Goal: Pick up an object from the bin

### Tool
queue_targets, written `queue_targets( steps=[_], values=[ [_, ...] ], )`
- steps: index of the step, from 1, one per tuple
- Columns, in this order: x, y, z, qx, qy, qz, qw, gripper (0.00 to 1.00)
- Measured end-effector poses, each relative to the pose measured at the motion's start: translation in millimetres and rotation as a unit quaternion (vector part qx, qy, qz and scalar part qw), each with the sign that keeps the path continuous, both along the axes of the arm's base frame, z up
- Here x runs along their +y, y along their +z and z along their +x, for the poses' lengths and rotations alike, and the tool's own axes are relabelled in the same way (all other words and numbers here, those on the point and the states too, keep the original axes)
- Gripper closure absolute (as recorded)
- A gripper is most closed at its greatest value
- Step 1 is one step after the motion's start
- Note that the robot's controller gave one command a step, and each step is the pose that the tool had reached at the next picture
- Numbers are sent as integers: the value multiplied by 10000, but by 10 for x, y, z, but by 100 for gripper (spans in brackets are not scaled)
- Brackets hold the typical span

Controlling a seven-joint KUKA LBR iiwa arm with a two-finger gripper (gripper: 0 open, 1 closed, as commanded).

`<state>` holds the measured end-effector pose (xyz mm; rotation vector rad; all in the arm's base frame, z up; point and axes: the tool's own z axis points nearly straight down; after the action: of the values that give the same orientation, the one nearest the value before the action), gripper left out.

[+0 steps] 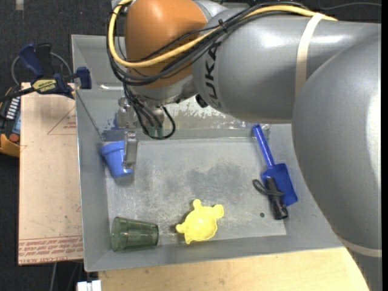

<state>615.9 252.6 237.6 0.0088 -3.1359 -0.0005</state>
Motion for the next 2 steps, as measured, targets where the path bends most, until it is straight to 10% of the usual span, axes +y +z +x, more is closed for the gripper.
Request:
queue_targets(
  steps=[1,2],
  values=[
    [-21,55,15,-33,-29,6,10000,0],
    [-26,-944,30,-27,-1012,7,9949,0]
  ],
)
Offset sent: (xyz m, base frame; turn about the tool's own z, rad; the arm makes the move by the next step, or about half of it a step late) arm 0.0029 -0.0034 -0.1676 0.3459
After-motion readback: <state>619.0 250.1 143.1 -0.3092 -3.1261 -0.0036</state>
